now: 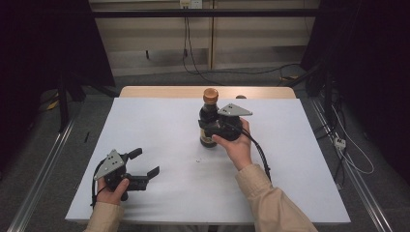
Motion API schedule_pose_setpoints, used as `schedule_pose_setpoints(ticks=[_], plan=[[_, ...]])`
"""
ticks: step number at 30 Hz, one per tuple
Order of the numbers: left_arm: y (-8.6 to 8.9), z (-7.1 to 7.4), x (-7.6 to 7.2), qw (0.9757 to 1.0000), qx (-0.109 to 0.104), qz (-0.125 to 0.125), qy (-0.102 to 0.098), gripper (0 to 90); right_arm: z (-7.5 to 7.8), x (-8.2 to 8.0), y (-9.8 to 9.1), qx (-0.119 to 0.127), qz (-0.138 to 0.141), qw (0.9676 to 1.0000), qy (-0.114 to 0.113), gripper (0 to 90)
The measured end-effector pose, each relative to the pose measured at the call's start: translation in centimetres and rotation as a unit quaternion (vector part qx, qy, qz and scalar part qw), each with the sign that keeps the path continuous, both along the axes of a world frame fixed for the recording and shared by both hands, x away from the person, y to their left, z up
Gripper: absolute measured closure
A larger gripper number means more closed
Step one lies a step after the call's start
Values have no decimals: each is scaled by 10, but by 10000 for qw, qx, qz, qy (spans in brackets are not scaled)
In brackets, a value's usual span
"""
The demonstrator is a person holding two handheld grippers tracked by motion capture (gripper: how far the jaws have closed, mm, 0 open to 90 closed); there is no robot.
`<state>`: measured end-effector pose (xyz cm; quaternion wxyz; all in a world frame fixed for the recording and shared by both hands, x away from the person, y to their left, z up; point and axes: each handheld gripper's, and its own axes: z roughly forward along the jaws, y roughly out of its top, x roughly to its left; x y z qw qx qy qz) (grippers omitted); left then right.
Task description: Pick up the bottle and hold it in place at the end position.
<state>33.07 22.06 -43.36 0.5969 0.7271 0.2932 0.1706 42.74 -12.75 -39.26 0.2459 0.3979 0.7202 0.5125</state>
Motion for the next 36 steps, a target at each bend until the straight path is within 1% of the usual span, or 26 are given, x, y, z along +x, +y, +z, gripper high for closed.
schedule_pose_setpoints(ticks=[3,4,5,9,14,15,17,19,20,22,23,24,26,29,30,31,32,33,35,36], plan=[[-1,0,0,10000,11,-9,7,45,1,1,-3,-40,127,9999,63,294],[-1,0,1,10000,50,-27,-12,45,1,2,-4,-37,185,9998,85,295],[-1,-1,1,10000,22,-11,22,45,1,2,-6,-37,258,9996,77,297],[-3,-1,2,10000,68,-19,29,45,0,4,-8,-95,587,9982,-25,299],[-4,-1,1,10000,88,-23,21,45,-2,8,-12,26,776,9970,-40,299],[-4,-1,1,10000,89,-13,26,45,-2,8,-13,10,814,9967,-60,298],[-4,-1,1,9999,129,-25,-5,45,-2,8,-11,17,727,9973,-53,291],[-4,0,1,9999,112,-16,-13,45,-2,6,-9,42,622,9980,-48,282],[-4,0,1,9999,116,-16,-22,45,-2,6,-8,107,515,9986,-14,272],[-4,0,1,9999,129,-17,-16,45,-3,5,-6,325,389,9987,90,258],[-4,0,1,9999,158,-26,-17,45,-3,5,-5,372,314,9988,96,253],[-5,0,1,9999,141,-10,-2,45,-3,4,-4,406,251,9988,104,248],[-6,0,1,9999,130,-17,12,45,-2,3,-1,350,172,9992,66,249],[-7,1,2,9999,121,-31,10,45,-2,4,0,354,143,9993,4,250],[-8,1,2,10000,88,-5,24,45,-2,4,0,375,147,9992,18,262],[-9,2,2,9999,137,-10,0,45,-2,4,0,284,154,9995,-15,271],[-10,3,2,9999,127,-14,17,50,-2,4,0,234,174,9996,-50,275],[-11,4,3,9999,142,-26,8,50,-3,3,-1,241,199,9995,-67,278],[-13,6,5,9999,103,30,34,46,-4,3,-1,182,246,9995,-121,283],[-14,8,6,9998,172,94,35,45,-4,3,-1,169,246,9995,-135,284]])
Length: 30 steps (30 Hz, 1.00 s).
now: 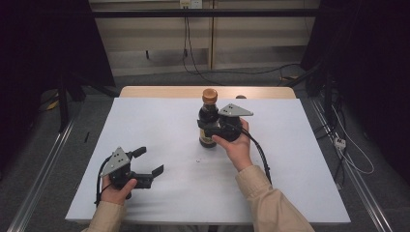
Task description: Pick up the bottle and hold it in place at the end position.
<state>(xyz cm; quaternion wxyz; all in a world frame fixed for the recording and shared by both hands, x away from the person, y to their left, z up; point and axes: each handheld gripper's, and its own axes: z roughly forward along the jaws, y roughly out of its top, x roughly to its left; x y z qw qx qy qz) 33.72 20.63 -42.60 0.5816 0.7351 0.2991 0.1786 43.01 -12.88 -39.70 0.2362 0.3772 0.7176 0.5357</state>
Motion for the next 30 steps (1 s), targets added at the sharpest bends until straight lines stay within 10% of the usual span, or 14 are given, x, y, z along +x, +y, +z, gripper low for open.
schedule_pose_setpoints(ticks=[12,30], plan=[[-14,19,21,9995,-98,114,293,42,-2,-1,0,-26,10,10000,-36,293],[-46,57,51,9987,104,-413,294,174,-2,0,-1,-20,15,10000,20,292]])
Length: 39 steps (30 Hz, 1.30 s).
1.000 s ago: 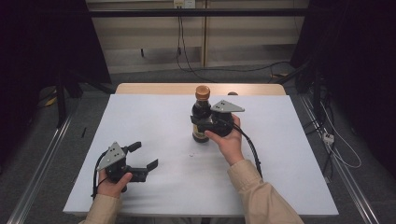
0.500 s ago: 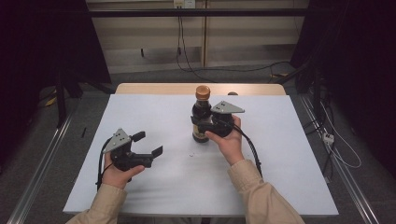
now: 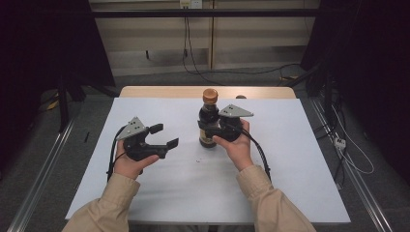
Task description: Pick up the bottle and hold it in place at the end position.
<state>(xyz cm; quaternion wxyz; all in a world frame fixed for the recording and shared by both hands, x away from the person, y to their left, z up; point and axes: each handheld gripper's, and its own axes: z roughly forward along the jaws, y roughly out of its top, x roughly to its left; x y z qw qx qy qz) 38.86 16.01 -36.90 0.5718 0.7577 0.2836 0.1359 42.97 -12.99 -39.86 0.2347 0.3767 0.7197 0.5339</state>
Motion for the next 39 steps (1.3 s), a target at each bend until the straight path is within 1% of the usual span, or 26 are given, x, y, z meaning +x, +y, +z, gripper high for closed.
schedule_pose_setpoints(ticks=[3,5,7,8,10,11,13,14,15,17,19,21,24,26,28,30,31,33,34,36,39], plan=[[-4,4,5,10000,-14,-45,5,218,0,0,0,3,22,10000,-3,292],[-5,7,8,10000,70,38,-52,263,0,0,-1,0,26,10000,7,292],[-7,9,10,9998,107,85,-155,318,0,0,-1,-16,29,10000,2,292],[-8,10,11,9998,117,99,-153,343,0,0,-1,-6,23,10000,7,292],[-12,12,14,9998,111,51,-171,359,0,0,-1,-6,21,10000,10,292],[-13,14,14,9996,194,74,-210,367,0,0,-1,-14,25,10000,10,292],[-18,16,16,9996,185,4,-209,387,0,0,-1,-16,24,10000,10,292],[-20,18,17,9995,223,10,-227,390,0,0,-1,-19,24,10000,13,292],[-21,19,18,9996,208,-35,-212,392,0,0,-1,-24,28,10000,10,292],[-24,23,21,9996,177,-10,-226,395,0,0,-1,-17,25,10000,16,293],[-26,27,24,9997,73,-33,-231,397,0,0,-1,-30,26,10000,16,293],[-28,32,28,9997,67,-13,-242,398,0,0,-1,-37,25,10000,17,293],[-30,38,33,9998,21,-57,-213,400,0,0,-1,-42,23,10000,18,293],[-32,42,35,9997,43,-84,-206,423,0,0,-1,-41,21,10000,18,293],[-33,44,38,9997,23,-193,-141,453,0,0,-1,-43,19,10000,17,293],[-35,47,40,9995,128,-237,-163,473,0,0,0,-45,16,10000,18,293],[-36,48,41,9995,114,-265,-138,488,0,0,0,-48,15,10000,20,294],[-39,50,42,9994,160,-298,-123,513,1,0,0,-49,14,10000,22,294],[-39,51,43,9992,158,-359,-109,527,1,0,0,-55,14,10000,21,294],[-41,53,45,9989,161,-426,-81,582,0,0,0,-38,10,10000,28,294],[-44,56,49,9984,126,-545,85,698,1,0,0,-42,8,10000,31,295]])
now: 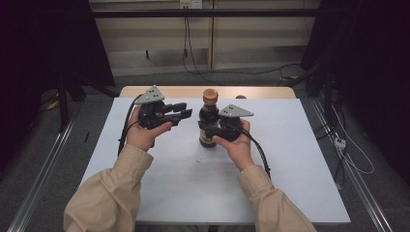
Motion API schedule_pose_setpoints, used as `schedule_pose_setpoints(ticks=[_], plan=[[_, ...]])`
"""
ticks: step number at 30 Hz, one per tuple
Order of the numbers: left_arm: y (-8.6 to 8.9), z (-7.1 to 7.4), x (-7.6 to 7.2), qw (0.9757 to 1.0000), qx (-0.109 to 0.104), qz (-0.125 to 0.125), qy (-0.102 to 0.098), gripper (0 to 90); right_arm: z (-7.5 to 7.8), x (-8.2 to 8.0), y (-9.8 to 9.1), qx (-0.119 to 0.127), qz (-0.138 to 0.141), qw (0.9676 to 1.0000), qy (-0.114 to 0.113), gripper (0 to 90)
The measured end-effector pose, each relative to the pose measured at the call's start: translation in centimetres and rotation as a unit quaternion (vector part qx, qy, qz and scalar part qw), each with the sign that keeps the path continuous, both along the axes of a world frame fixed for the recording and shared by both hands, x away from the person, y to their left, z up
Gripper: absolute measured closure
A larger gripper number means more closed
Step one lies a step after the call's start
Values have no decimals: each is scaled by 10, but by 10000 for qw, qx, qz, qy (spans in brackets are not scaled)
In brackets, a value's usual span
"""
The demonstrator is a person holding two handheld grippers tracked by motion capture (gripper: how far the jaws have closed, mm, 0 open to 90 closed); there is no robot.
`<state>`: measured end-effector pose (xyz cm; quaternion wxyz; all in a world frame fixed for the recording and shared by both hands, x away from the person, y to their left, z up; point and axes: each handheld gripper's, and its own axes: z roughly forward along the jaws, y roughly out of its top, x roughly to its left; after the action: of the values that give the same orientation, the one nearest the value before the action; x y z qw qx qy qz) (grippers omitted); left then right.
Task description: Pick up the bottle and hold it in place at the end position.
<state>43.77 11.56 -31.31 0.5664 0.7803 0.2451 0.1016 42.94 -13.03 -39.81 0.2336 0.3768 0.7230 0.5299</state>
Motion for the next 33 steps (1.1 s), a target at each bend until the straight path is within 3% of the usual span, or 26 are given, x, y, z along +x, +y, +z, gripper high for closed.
schedule_pose_setpoints(ticks=[5,9,18,26,33], plan=[[-6,6,4,9999,35,-132,89,842,0,0,0,6,-1,10000,-11,295],[-10,11,6,9999,54,-119,89,898,0,0,0,5,-1,10000,-9,295],[-16,20,13,9997,3,-202,152,900,0,0,0,6,13,10000,-8,296],[-29,30,18,9993,110,-277,216,900,-1,0,0,6,18,10000,-4,296],[-34,29,20,9992,189,-297,214,900,0,0,0,-15,26,10000,2,297]])
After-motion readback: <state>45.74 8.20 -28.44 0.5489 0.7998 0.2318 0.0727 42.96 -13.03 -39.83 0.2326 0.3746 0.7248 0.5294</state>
